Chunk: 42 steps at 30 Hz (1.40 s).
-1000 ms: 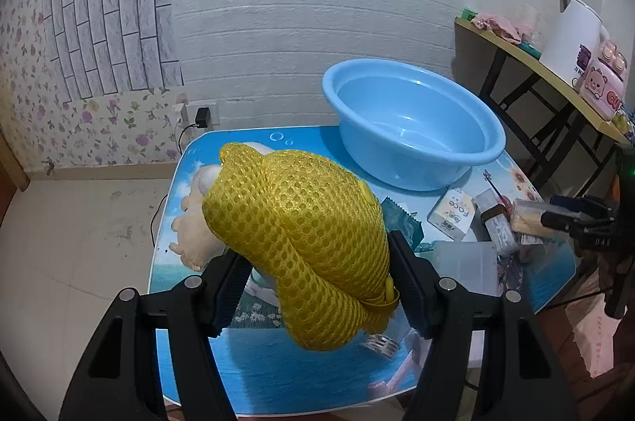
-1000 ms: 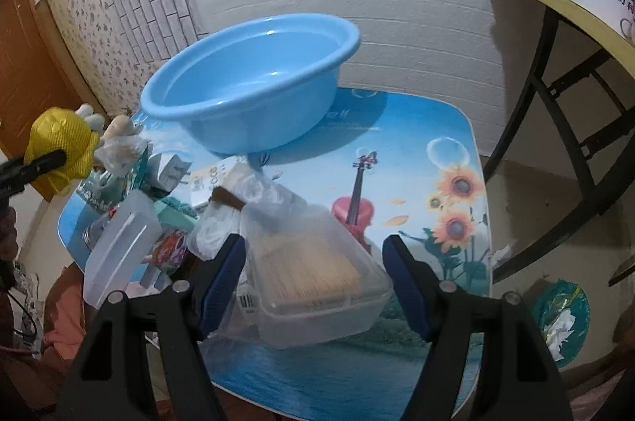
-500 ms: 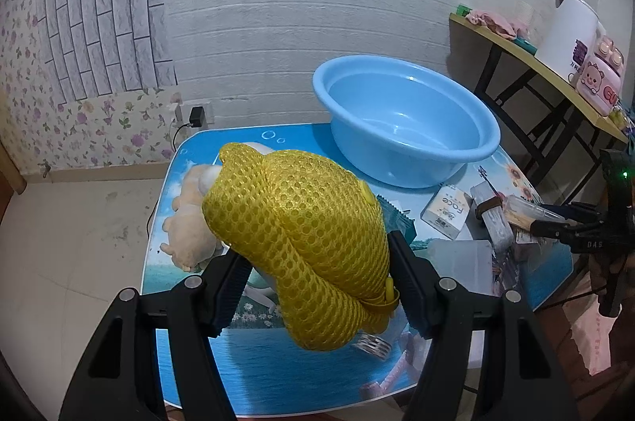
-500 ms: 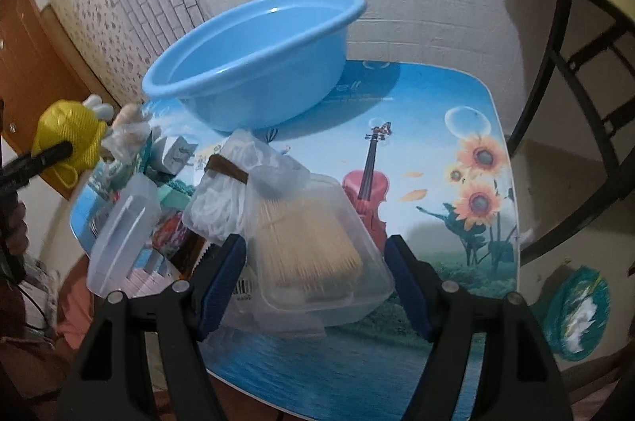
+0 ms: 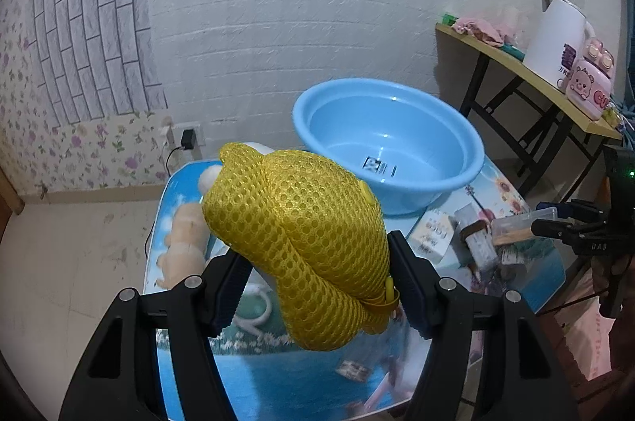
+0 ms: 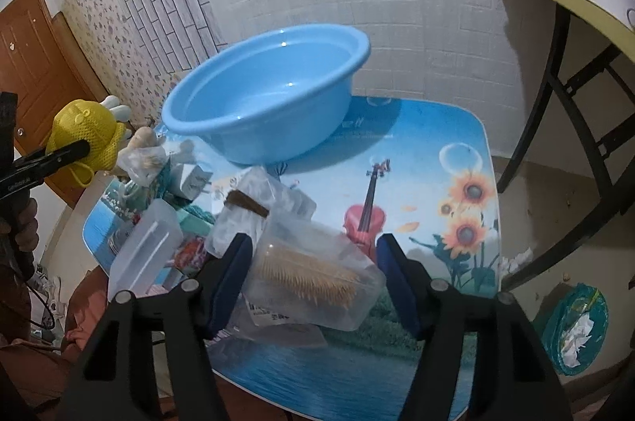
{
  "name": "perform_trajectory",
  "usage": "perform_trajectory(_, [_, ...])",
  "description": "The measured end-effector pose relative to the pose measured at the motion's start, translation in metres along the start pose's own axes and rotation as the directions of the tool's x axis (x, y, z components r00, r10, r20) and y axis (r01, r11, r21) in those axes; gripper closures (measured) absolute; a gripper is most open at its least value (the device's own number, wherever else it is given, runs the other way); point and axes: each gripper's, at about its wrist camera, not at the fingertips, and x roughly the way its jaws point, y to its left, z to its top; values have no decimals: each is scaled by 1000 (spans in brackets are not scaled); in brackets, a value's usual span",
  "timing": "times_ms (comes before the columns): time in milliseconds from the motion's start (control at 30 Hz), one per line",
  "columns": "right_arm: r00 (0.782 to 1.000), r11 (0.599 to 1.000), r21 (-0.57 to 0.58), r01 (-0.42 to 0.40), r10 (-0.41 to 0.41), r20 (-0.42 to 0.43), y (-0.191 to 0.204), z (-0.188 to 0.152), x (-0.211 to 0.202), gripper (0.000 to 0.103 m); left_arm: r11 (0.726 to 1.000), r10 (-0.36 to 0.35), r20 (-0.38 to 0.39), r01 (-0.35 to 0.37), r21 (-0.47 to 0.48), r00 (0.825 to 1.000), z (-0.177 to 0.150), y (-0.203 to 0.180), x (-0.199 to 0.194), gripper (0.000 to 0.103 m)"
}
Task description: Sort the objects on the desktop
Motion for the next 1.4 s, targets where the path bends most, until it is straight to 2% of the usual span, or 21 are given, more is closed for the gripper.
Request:
perform_trajectory(333, [999, 1000, -23, -11, 12, 53, 3, 18, -14, 39, 998, -37, 9, 37, 42, 999, 26, -20, 14, 36])
perform_trajectory(667, [999, 1000, -5, 2, -2, -38, -8, 5, 5, 39, 998, -52, -8, 52, 40, 999, 29, -26, 25, 36])
perform_trajectory(1000, [996, 1000, 12, 6, -5, -89, -5, -18, 13, 40, 998, -58, -22, 59, 33, 998, 17, -25, 24, 36])
perform_trajectory(1100, [997, 1000, 12, 10, -8, -82, -4, -19, 14, 38, 998, -59, -24, 60, 31, 998, 14, -26, 23, 36])
perform_trajectory(1200, [994, 1000, 23, 18, -16, -107, -6, -21, 22, 30, 998, -62, -23, 63, 29, 998, 12, -26, 20, 36])
perform_trajectory(1400, [992, 993, 111, -30, 43, -121, -20, -20, 38, 30, 998, -58, -25, 59, 25, 998, 7, -22, 16, 36])
